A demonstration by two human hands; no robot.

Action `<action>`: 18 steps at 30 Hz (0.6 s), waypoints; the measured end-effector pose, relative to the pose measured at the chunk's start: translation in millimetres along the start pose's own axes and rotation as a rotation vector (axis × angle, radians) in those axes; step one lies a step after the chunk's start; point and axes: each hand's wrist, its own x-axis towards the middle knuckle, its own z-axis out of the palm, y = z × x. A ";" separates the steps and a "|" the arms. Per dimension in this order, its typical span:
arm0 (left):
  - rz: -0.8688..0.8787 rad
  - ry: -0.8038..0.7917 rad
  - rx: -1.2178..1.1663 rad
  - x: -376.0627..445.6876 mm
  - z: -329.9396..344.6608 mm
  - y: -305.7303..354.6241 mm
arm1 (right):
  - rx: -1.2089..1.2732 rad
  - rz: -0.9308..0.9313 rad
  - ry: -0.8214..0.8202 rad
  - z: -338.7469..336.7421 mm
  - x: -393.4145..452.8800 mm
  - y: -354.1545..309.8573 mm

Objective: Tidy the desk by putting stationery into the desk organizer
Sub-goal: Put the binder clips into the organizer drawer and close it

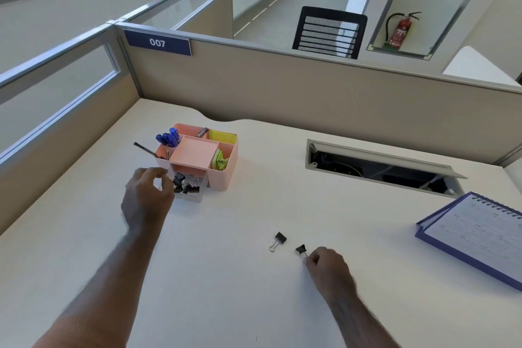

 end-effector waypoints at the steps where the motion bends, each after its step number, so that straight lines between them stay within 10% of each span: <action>1: 0.001 0.021 -0.046 -6.2 -1.5 4.3 | 0.098 -0.005 -0.002 0.2 -1.1 0.0; 5: 0.060 -0.114 -0.229 -48.6 0.4 23.5 | 0.530 -0.081 -0.077 -3.0 -13.4 -21.8; 11: -0.290 -0.813 -0.712 -123.1 -2.7 59.5 | 0.758 -0.220 -0.255 -6.1 -42.2 -76.4; 18: -0.440 -0.870 -0.860 -127.7 -11.6 64.5 | 0.732 -0.272 -0.260 -3.6 -57.4 -98.3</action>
